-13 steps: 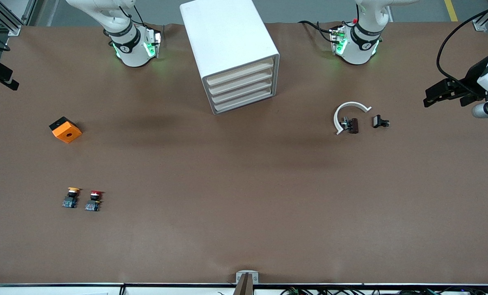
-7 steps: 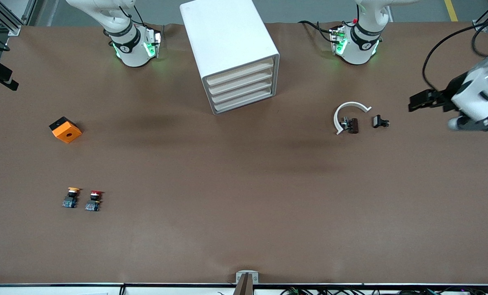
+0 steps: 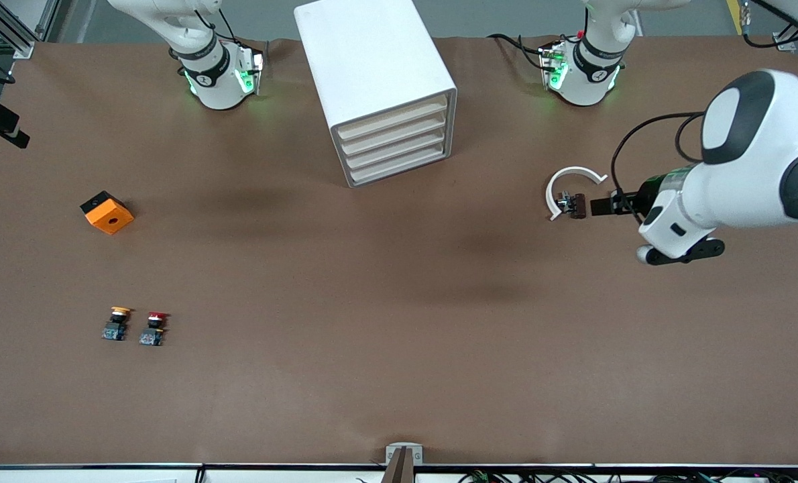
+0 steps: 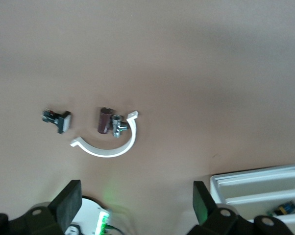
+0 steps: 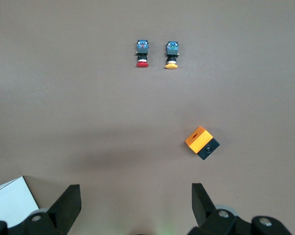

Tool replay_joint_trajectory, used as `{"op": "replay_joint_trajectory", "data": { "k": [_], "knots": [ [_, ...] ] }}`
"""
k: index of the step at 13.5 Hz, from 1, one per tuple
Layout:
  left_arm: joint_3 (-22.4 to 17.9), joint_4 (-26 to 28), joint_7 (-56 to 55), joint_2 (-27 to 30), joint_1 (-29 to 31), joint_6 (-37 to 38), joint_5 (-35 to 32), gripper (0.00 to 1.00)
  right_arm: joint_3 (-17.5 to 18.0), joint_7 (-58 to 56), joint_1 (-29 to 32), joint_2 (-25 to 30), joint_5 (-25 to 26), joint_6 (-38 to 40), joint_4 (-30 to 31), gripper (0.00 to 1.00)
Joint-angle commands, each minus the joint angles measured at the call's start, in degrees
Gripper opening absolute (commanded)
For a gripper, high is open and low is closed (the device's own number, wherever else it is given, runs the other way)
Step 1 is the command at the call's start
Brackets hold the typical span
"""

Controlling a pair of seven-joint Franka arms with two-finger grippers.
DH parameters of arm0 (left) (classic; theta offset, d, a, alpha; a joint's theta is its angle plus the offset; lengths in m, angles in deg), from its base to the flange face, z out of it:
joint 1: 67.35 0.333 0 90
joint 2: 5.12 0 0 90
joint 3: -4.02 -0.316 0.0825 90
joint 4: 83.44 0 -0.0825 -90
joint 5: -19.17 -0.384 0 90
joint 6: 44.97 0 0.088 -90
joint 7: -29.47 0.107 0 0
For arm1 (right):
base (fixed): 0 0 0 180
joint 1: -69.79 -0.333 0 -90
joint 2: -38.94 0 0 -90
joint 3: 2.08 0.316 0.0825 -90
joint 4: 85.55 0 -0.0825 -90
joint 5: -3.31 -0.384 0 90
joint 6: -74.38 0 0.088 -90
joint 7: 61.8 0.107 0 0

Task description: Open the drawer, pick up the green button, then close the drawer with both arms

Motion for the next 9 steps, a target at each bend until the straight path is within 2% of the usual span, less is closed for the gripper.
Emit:
{"op": "replay_joint_trajectory", "data": {
  "k": [1, 5, 7, 9],
  "knots": [
    [-0.04, -2.82, -8.20, -3.24, -2.73, -0.63, 0.76, 1.00, -0.10, -0.28, 0.11, 1.51, -0.48, -0.69, 1.42, 1.00],
    [0.05, -7.99, -30.32, -10.87, -7.22, -2.30, 2.59, 1.00, -0.10, -0.37, 0.02, 1.51, -0.48, -0.78, 1.42, 1.00],
    [0.05, -8.27, -37.46, -13.17, -9.68, -4.32, 3.31, 1.00, -0.10, -0.28, 0.02, 1.59, -0.48, -0.69, 1.42, 1.00],
    [-0.12, -8.71, -51.21, -16.76, -12.57, -8.70, 3.40, 1.00, -0.10, -0.37, 0.02, 1.59, -0.48, -0.69, 1.42, 1.00]
  ]
}}
